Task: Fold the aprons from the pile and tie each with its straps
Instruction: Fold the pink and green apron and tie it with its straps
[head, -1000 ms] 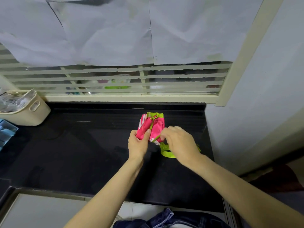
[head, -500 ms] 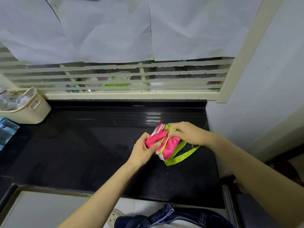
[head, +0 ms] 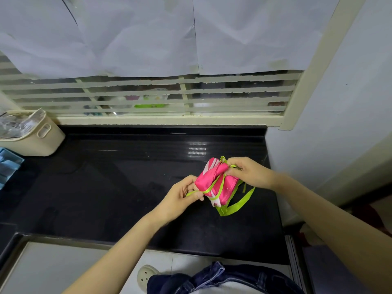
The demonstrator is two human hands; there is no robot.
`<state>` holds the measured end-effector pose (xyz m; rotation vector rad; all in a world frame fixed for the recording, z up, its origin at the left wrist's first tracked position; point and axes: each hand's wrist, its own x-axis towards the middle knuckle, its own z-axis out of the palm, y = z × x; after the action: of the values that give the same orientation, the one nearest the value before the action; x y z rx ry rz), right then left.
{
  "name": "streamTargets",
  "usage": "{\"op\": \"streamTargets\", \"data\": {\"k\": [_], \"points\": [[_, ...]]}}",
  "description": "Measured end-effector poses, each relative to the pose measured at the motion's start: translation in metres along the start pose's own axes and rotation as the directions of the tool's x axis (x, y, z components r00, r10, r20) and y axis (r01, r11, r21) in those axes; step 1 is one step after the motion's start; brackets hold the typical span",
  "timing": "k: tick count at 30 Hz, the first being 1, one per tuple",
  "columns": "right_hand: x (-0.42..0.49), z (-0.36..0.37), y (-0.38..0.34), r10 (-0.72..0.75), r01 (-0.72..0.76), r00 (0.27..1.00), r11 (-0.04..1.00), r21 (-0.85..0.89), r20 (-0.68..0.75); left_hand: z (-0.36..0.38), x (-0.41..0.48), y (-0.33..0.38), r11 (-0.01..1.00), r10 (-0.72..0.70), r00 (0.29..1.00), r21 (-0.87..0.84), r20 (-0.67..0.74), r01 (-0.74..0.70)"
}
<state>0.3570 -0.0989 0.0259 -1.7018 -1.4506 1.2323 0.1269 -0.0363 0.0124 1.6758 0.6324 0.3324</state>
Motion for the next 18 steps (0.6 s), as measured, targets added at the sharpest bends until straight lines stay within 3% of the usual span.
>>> {"op": "streamTargets", "data": {"k": [5, 9, 14, 18], "points": [[-0.01, 0.004, 0.0, 0.022, -0.028, 0.999, 0.984, 0.178, 0.038, -0.008, -0.001, 0.017, 0.997, -0.026, 0.999, -0.068, 0.031, 0.028], [-0.011, 0.003, 0.002, 0.031, -0.025, 0.999, 0.969, 0.247, -0.022, -0.009, -0.002, 0.026, 0.96, -0.107, 0.991, -0.253, 0.078, 0.123], [-0.01, 0.011, 0.0, 0.03, -0.001, 0.994, 0.962, 0.272, -0.104, 0.0, 0.0, 0.024, 0.975, -0.164, 0.976, -0.174, -0.145, 0.138], [-0.012, 0.01, 0.002, -0.002, 0.045, 0.991, 0.945, 0.324, -0.131, -0.005, -0.002, 0.022, 0.98, -0.142, 0.983, -0.155, -0.117, 0.123]]}}
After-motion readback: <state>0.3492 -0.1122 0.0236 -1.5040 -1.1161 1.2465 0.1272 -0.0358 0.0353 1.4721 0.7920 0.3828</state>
